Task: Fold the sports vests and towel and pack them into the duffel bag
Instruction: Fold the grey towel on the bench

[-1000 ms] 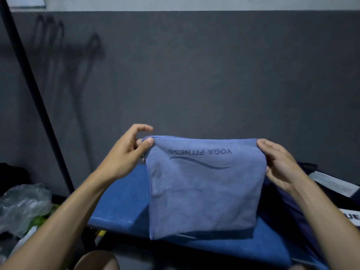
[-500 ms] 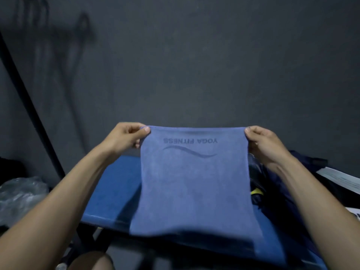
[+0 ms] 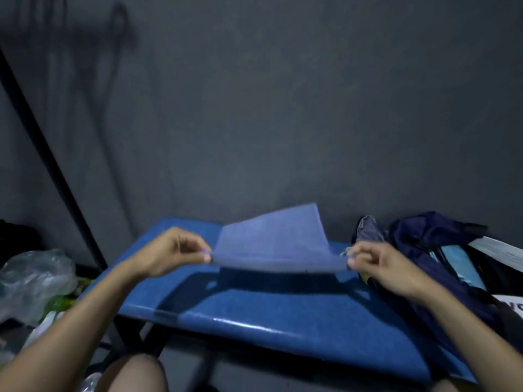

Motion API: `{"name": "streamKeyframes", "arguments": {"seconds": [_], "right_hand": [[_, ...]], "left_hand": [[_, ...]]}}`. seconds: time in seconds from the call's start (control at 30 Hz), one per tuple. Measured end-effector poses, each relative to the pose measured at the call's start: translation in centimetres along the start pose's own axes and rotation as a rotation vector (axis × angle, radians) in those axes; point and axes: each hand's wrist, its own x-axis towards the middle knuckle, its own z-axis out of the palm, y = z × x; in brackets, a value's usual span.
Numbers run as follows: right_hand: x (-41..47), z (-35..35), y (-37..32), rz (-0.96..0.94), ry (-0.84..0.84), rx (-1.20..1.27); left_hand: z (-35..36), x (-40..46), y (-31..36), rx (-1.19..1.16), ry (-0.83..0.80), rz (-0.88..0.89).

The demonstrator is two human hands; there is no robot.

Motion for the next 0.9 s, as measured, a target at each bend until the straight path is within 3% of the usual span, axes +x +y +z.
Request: {"name": "streamKeyframes", "arguments": {"seconds": [0.1, 0.2, 0.27, 0.43, 0.53, 0.73, 0.9], "right_hand": [[-3.0, 1.8, 3.4, 0.103, -0.284, -0.105], [-3.9, 2.3, 3.7, 0.162, -0.397, -0.088], [-2.9, 2.6, 3.3, 0.187, -0.323, -0.018], [3.2, 4.0, 4.2, 0.347, 0.051, 0.035], [6.0, 4.6, 5.5, 0.395, 0.196, -0.156], [8.4, 5.9, 7.0, 0.46, 0.212, -0.58], [8.7, 6.9, 9.5, 0.313, 0.119, -0.614]], "left_hand": [[3.0, -2.9, -4.0, -0.022, -0.182, -0.138], [3.9, -4.1, -5.5, -0.117, -0.224, -0.182], [3.9, -3.0, -5.9, -0.168, -0.143, -0.198], [4.3, 3.4, -6.3, -0.203, 0.119, -0.315], [5.1, 7.1, -6.7, -0.158, 0.254, -0.412], [6.8, 10.7, -11.0, 0.183, 0.326, -0.539], [7.3, 11.4, -11.8, 0.366, 0.209, -0.455]]}}
